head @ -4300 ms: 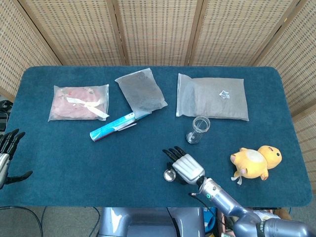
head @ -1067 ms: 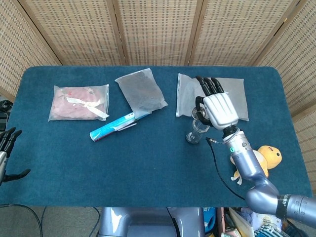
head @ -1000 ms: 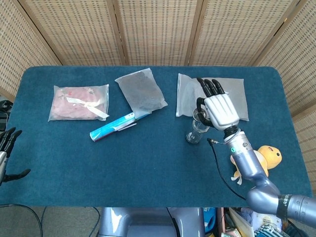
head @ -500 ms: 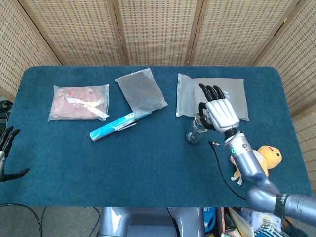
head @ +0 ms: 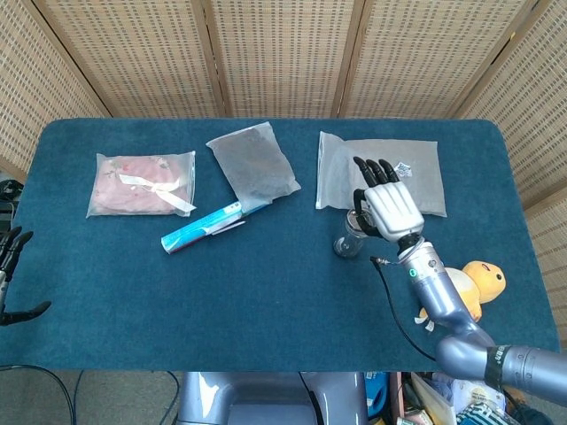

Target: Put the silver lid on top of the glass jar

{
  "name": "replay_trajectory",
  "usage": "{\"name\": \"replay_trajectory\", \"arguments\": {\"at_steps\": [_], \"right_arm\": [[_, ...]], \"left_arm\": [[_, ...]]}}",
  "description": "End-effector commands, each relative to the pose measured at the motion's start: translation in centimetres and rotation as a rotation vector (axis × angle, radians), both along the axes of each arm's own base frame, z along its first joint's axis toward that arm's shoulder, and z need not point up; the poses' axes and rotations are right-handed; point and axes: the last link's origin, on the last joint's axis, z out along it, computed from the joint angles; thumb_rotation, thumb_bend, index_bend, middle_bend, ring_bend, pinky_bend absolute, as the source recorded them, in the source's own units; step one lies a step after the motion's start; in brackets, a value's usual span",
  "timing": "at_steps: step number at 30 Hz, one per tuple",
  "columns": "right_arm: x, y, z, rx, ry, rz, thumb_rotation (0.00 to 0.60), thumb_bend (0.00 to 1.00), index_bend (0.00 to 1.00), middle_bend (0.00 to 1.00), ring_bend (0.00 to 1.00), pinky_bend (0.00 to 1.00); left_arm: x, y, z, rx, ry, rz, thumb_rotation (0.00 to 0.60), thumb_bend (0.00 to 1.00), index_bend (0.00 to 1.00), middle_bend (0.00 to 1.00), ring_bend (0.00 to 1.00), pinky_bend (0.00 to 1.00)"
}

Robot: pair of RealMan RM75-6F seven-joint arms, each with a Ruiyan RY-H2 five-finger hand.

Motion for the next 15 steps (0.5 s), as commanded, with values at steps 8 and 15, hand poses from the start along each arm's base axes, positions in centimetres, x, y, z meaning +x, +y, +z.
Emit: {"name": "replay_trajectory", "arguments": {"at_steps": [8, 15], "right_arm": [[0.02, -0.07, -0.37, 0.004, -0.009, -0.004, 0.6, 0.64, 0.65, 0.0, 0.0, 0.0], [-0.15, -0.14, -0.62, 0.005, 0.006, -0.006, 0.6, 0.64, 0.41, 0.0, 0.0, 0.0]], "left_arm": [[0.01, 0.03, -0.06, -0.002, 0.001, 0.001, 0.6, 0.06, 0.0, 0.0, 0.0, 0.0], [-0.01, 0.05, -0.08, -0.002, 0.001, 0.003, 0.6, 0.06, 0.0, 0.0, 0.0, 0.0]]}}
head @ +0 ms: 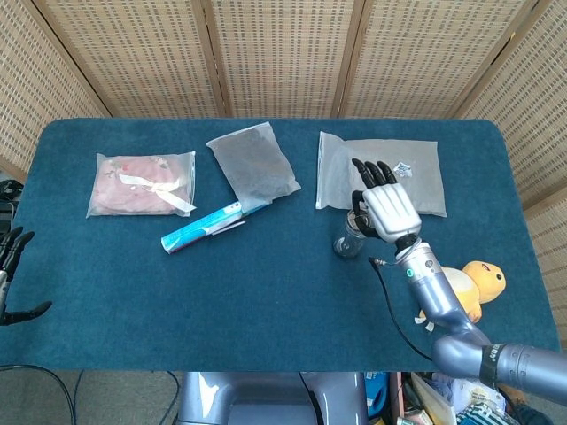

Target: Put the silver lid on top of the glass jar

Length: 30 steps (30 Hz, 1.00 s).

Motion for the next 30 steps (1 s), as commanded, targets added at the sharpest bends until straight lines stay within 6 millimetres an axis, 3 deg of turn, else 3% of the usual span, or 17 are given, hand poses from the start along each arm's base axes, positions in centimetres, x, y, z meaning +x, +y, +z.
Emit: {"name": "replay_trajectory", "arguments": {"at_steps": [1, 3, 6, 14, 16, 18, 21, 30], "right_arm": [[0.0, 0.0, 0.0, 0.002, 0.004, 0.002, 0.6, 0.64, 0.32, 0.0, 0.0, 0.0], [-0.1, 0.1, 0.1, 0.008, 0.0, 0.005, 0.6, 0.63, 0.12, 0.0, 0.0, 0.0], [0.0, 0.1, 0.3, 0.006, 0.001, 0.015, 0.6, 0.6, 0.01, 0.0, 0.0, 0.0], [0.2, 0.4, 0.7, 0.001, 0.018, 0.031, 0.6, 0.54, 0.0, 0.0, 0.0, 0.0], [0.1, 0.4, 0.8, 0.002, 0.028, 0.026, 0.6, 0.48, 0.0, 0.0, 0.0, 0.0], [0.1, 0.4, 0.9, -0.001, 0.032, 0.021, 0.6, 0.33, 0.0, 0.0, 0.0, 0.0], [0.1, 0.4, 0.9, -0.006, 0.036, 0.015, 0.6, 0.22, 0.0, 0.0, 0.0, 0.0], [0.4, 0.4, 1.4, -0.02, 0.019, 0.014, 0.6, 0.21, 0.0, 0.0, 0.0, 0.0]], "left_arm": [[0.0, 0.0, 0.0, 0.001, 0.0, 0.001, 0.6, 0.06, 0.0, 0.0, 0.0, 0.0], [0.0, 0.0, 0.0, 0.001, -0.002, 0.001, 0.6, 0.06, 0.0, 0.0, 0.0, 0.0], [0.0, 0.0, 0.1, 0.0, -0.001, 0.001, 0.6, 0.06, 0.0, 0.0, 0.0, 0.0], [0.0, 0.0, 0.0, -0.001, -0.001, 0.001, 0.6, 0.06, 0.0, 0.0, 0.0, 0.0], [0.0, 0.0, 0.0, -0.002, -0.001, 0.0, 0.6, 0.06, 0.0, 0.0, 0.0, 0.0], [0.0, 0.0, 0.1, -0.002, -0.001, 0.001, 0.6, 0.06, 0.0, 0.0, 0.0, 0.0], [0.0, 0.0, 0.1, -0.001, -0.001, 0.002, 0.6, 0.06, 0.0, 0.0, 0.0, 0.0], [0.0, 0.0, 0.1, -0.002, -0.002, 0.003, 0.6, 0.06, 0.0, 0.0, 0.0, 0.0]]}}
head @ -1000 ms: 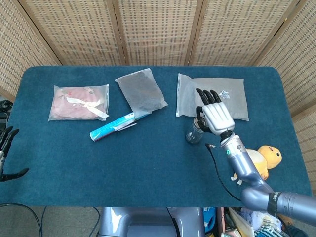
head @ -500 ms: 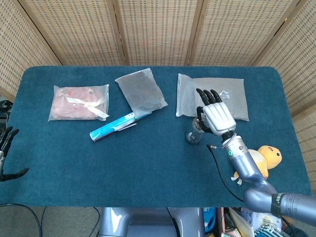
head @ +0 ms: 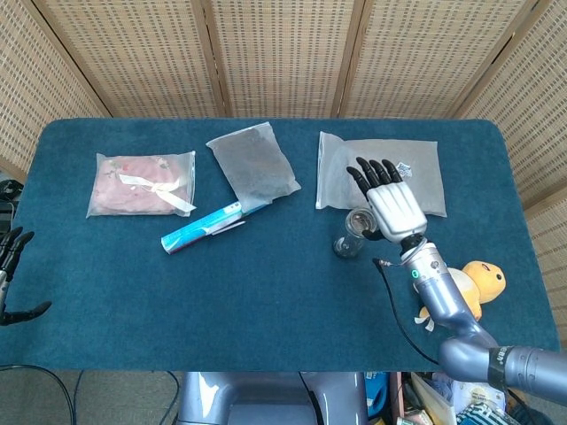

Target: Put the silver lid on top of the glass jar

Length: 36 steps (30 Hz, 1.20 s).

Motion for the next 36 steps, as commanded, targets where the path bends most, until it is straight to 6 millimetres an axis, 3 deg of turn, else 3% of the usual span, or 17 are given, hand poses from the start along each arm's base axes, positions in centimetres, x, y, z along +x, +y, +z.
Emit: {"name": "replay_trajectory", "arguments": {"at_steps": [1, 5, 8, 12, 15, 18, 23, 36], "right_arm": [[0.2, 0.1, 0.3, -0.004, -0.01, 0.004, 0.6, 0.21, 0.0, 0.0, 0.0, 0.0], [0.6, 0.3, 1.0, -0.006, -0.03, 0.015, 0.6, 0.22, 0.0, 0.0, 0.0, 0.0], [0.9, 0.8, 1.5, 0.0, -0.054, 0.023, 0.6, 0.31, 0.01, 0.0, 0.0, 0.0], [0.8, 1.8, 2.0, 0.029, -0.082, 0.019, 0.6, 0.49, 0.17, 0.0, 0.0, 0.0], [-0.2, 2.7, 1.8, 0.052, -0.076, 0.009, 0.6, 0.57, 0.27, 0.0, 0.0, 0.0], [-1.2, 3.4, 1.2, 0.075, -0.072, -0.003, 0.6, 0.61, 0.3, 0.0, 0.0, 0.0], [-2.4, 4.0, 0.2, 0.106, -0.068, -0.016, 0.6, 0.65, 0.3, 0.0, 0.0, 0.0], [-3.1, 3.8, -1.1, 0.123, -0.08, -0.031, 0.6, 0.67, 0.32, 0.0, 0.0, 0.0]], "left_arm": [[0.0, 0.0, 0.0, 0.001, 0.0, 0.0, 0.6, 0.06, 0.0, 0.0, 0.0, 0.0], [0.0, 0.0, 0.0, 0.002, -0.001, -0.001, 0.6, 0.06, 0.0, 0.0, 0.0, 0.0], [0.0, 0.0, 0.0, 0.0, -0.002, -0.001, 0.6, 0.06, 0.0, 0.0, 0.0, 0.0], [0.1, -0.1, 0.0, 0.001, -0.003, -0.003, 0.6, 0.06, 0.0, 0.0, 0.0, 0.0], [0.1, -0.1, 0.1, 0.001, -0.005, -0.004, 0.6, 0.06, 0.0, 0.0, 0.0, 0.0], [0.1, -0.1, 0.1, 0.0, -0.004, -0.005, 0.6, 0.06, 0.0, 0.0, 0.0, 0.0], [0.1, -0.1, -0.1, -0.004, -0.001, -0.005, 0.6, 0.06, 0.0, 0.0, 0.0, 0.0], [0.1, 0.0, -0.1, -0.003, -0.002, -0.001, 0.6, 0.06, 0.0, 0.0, 0.0, 0.0]]}}
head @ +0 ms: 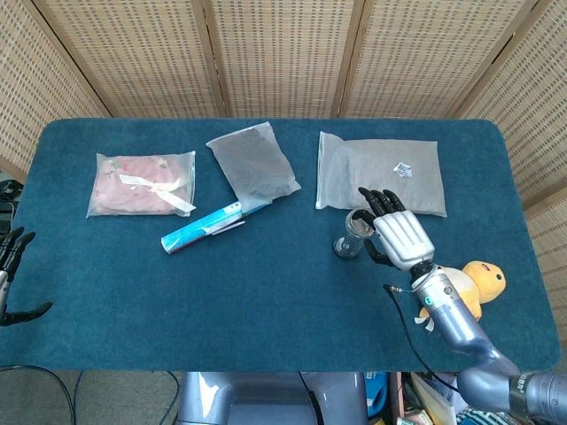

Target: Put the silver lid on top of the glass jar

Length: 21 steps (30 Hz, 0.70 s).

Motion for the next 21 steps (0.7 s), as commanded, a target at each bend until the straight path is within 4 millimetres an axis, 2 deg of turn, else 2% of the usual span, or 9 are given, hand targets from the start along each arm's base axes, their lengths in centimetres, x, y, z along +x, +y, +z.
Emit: {"name": "replay_trajectory", "arguments": {"at_steps": [1, 21], "right_arm": [[-0.3, -0.1, -0.2, 0.006, -0.007, -0.015, 0.6, 0.67, 0.32, 0.0, 0.0, 0.0], [-0.4, 0.0, -1.4, 0.028, 0.008, -0.014, 0.6, 0.67, 0.33, 0.0, 0.0, 0.0]], "left_arm": [[0.0, 0.0, 0.0, 0.0, -0.002, 0.0, 0.6, 0.06, 0.0, 0.0, 0.0, 0.0], [0.0, 0.0, 0.0, -0.001, -0.001, 0.001, 0.6, 0.06, 0.0, 0.0, 0.0, 0.0]]}}
